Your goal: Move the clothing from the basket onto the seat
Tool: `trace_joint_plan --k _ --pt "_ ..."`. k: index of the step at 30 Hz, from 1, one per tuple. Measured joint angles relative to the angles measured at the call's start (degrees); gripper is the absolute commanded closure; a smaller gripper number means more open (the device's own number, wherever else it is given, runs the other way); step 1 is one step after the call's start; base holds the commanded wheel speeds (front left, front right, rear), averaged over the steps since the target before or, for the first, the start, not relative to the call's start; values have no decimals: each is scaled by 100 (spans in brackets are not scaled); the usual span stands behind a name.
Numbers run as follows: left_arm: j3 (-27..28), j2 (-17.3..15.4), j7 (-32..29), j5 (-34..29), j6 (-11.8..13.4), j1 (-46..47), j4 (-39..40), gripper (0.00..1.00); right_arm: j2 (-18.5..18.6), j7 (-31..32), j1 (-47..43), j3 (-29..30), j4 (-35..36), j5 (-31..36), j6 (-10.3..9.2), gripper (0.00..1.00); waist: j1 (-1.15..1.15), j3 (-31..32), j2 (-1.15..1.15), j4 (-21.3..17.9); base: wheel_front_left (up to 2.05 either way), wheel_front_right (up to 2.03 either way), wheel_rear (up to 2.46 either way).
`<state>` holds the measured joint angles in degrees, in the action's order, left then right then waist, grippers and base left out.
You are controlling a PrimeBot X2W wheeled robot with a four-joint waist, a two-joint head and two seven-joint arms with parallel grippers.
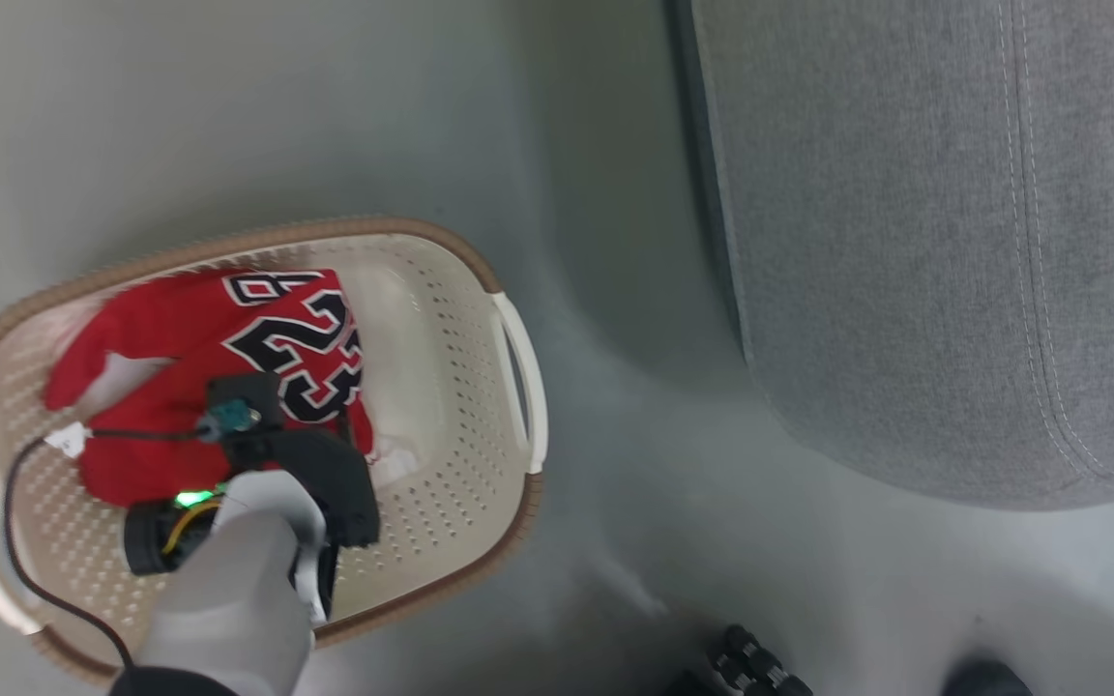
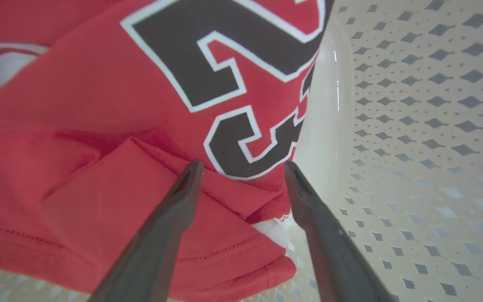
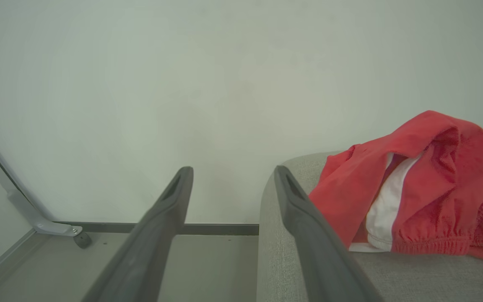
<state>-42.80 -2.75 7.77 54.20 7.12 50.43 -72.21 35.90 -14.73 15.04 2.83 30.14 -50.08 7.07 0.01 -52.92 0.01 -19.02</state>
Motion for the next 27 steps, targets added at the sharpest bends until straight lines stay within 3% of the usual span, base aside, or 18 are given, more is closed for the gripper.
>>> trace_joint_plan --k 4,14,15,16,17,18,27 --pt "105 -9 -20 10 0 320 -422 0 20 0 64 -38 67 -83 0 0 0 -242 0 -175 0 0 0" --pt "9 -30 -62 4 0 434 -280 0 23 0 84 -76 7 -143 0 0 -1 -568 -1 -535 0 0 0" --pt "9 -30 -62 4 0 434 -280 51 23 0 84 -76 7 -143 0 0 -1 -568 -1 -535 0 0 0" --pt "21 -32 -62 5 0 435 -279 63 23 0 84 -82 7 -144 0 0 -1 -582 -1 -554 0 0 0" --pt "43 -36 -62 10 0 437 -277 94 24 0 84 -102 5 -165 0 0 -1 -598 -1 -582 0 0 0" --pt "43 -36 -62 10 0 438 -275 100 26 0 84 -108 7 -183 0 0 -1 -602 -1 -591 0 0 0" --pt "47 -36 -222 -65 0 409 -221 100 64 0 76 -56 8 -200 0 0 -1 -596 -1 -577 0 0 0"
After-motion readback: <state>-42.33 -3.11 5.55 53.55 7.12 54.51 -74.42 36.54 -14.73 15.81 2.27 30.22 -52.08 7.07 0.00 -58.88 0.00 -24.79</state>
